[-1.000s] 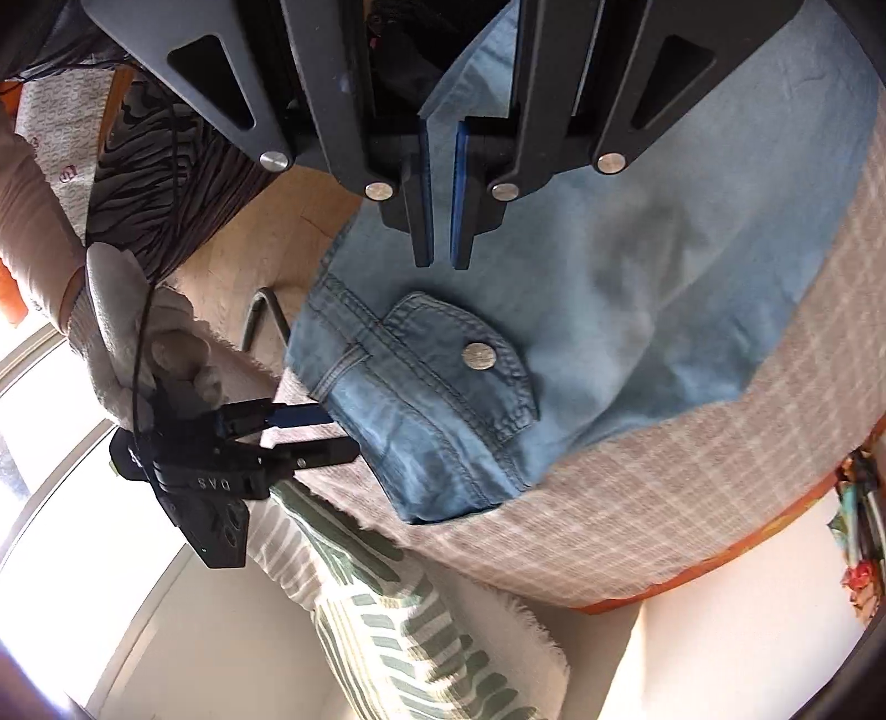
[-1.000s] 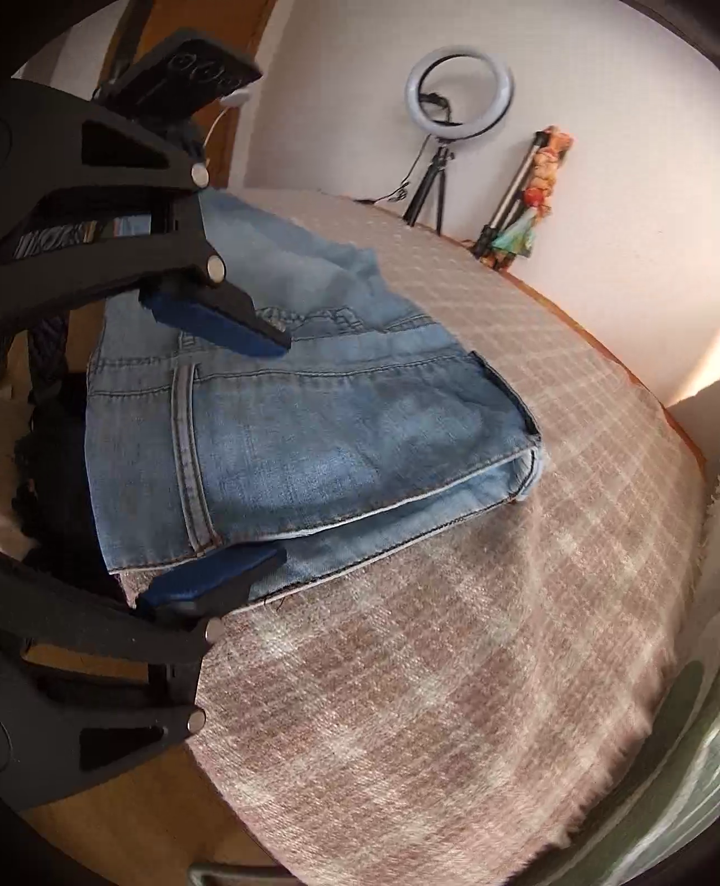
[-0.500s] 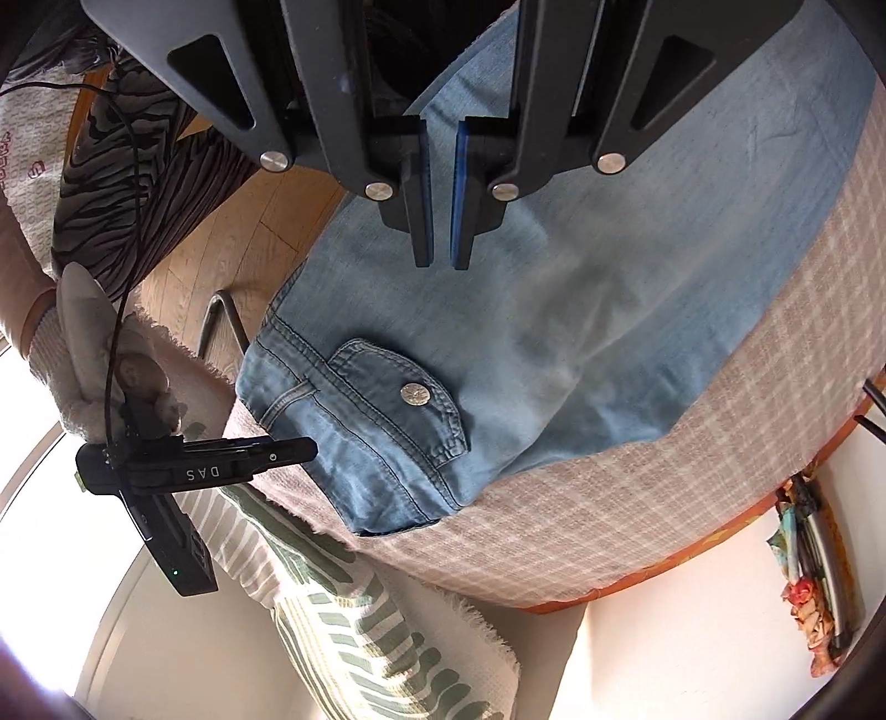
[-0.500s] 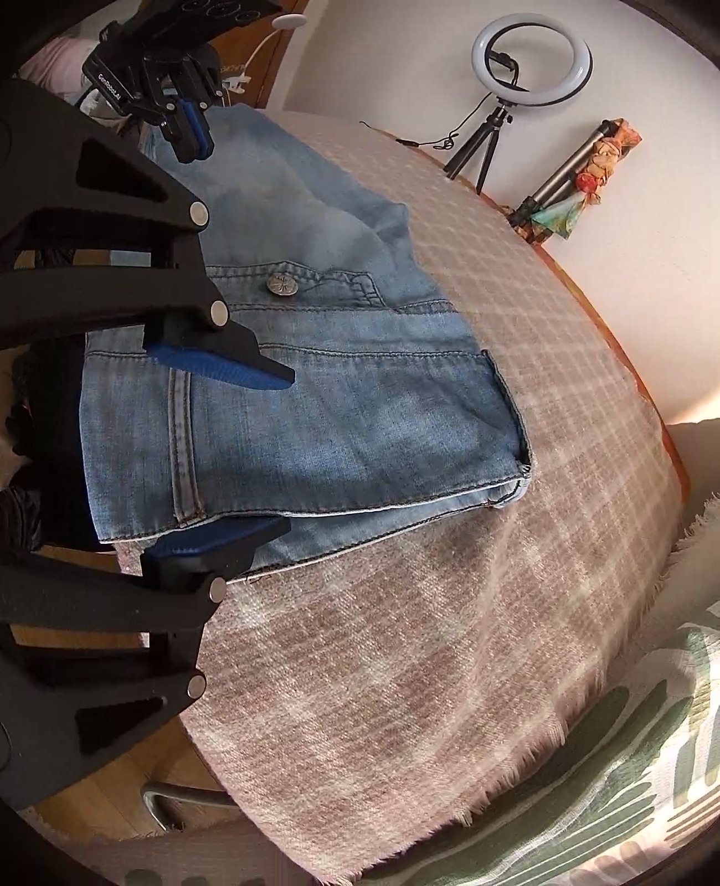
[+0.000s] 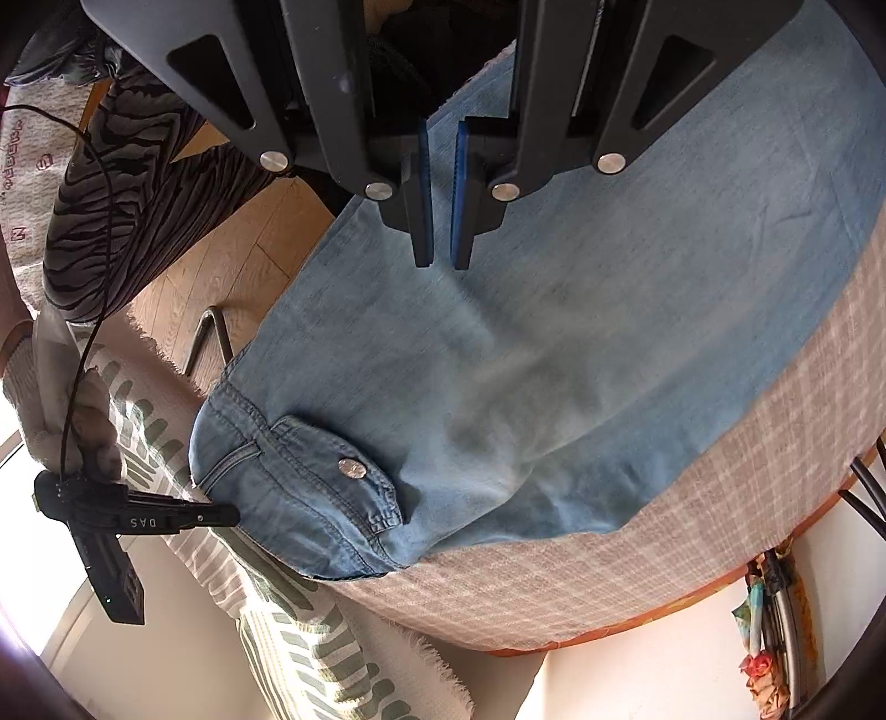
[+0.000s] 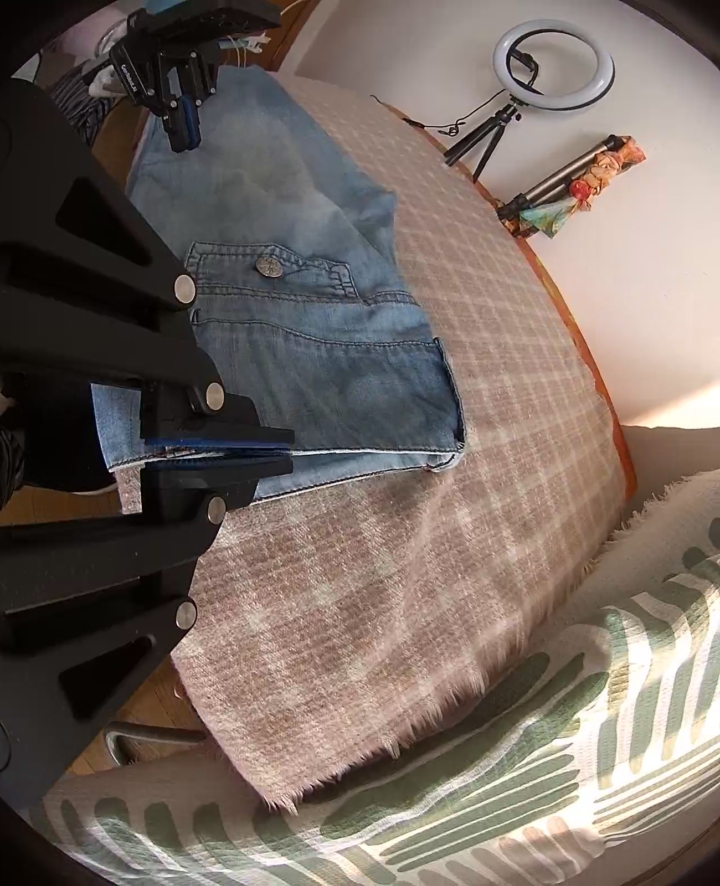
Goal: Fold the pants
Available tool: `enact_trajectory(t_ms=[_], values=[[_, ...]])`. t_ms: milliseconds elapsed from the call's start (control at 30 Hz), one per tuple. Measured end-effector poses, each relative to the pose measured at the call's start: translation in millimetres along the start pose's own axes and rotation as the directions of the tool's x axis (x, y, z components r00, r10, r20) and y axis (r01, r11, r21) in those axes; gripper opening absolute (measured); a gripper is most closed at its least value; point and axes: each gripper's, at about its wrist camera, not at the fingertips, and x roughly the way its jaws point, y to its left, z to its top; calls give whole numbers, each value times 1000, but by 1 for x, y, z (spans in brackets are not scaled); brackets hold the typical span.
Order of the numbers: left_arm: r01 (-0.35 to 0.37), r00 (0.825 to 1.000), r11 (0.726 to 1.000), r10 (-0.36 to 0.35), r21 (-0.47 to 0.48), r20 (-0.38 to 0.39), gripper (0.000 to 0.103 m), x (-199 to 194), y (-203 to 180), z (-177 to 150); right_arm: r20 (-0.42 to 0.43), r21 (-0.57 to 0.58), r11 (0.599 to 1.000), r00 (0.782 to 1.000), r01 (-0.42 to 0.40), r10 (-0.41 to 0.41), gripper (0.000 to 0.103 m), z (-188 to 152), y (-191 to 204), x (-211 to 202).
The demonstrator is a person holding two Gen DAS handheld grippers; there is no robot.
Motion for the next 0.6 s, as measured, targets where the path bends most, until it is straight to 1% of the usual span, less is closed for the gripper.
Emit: enact_trajectory(t_ms=[33,67,100,167,200,233,267,300,333,400,433,467,500,600], values=[[1,1000,1000,0,1,-8,3,1,1,-4,-10,-7,1000,1000,9,-9,4,-2,1,2],[2,1000,1000,-2,4,-18,3,3,1,-6,-35,-10,1000,999,10,-10,10,-4,3,6],[5,1000,1000,-5,6,-28,3,5,2,-9,-60,-5,1000,998,5,-6,33,-7,5,11],[3,999,1000,-3,-5,-43,3,10,3,-14,-83,-2,1000,996,10,-10,64,-17,10,18],[0,999,1000,-1,-9,-49,3,12,4,-16,-84,-19,1000,996,24,-25,64,-20,12,20],[4,999,1000,-5,-14,-53,3,15,4,-17,-99,-53,998,994,40,-45,64,-25,18,26],[13,998,1000,-15,-22,-58,3,16,6,-18,-107,-73,997,993,39,-46,49,-28,22,30],[25,998,999,-27,-27,-60,3,16,6,-19,-117,-86,995,991,50,-60,16,-30,25,33],[33,998,999,-34,-31,-57,3,16,6,-19,-126,-104,992,988,74,-87,4,-31,29,36],[35,998,999,-37,-32,-43,3,11,5,-18,-125,-139,987,988,78,-95,1,-30,37,34],[37,999,999,-38,-31,-29,3,7,4,-17,-102,-172,979,987,108,-127,1,-27,41,28],[35,999,999,-35,-29,-10,3,0,3,-15,-60,-207,963,981,171,-187,1,-24,42,20],[29,1000,999,-28,-28,9,3,-5,3,-13,-44,-214,955,974,207,-221,1,-19,39,14],[-4,999,1000,5,-24,46,3,-12,6,-9,-78,-172,964,973,202,-217,1,-9,20,6]])
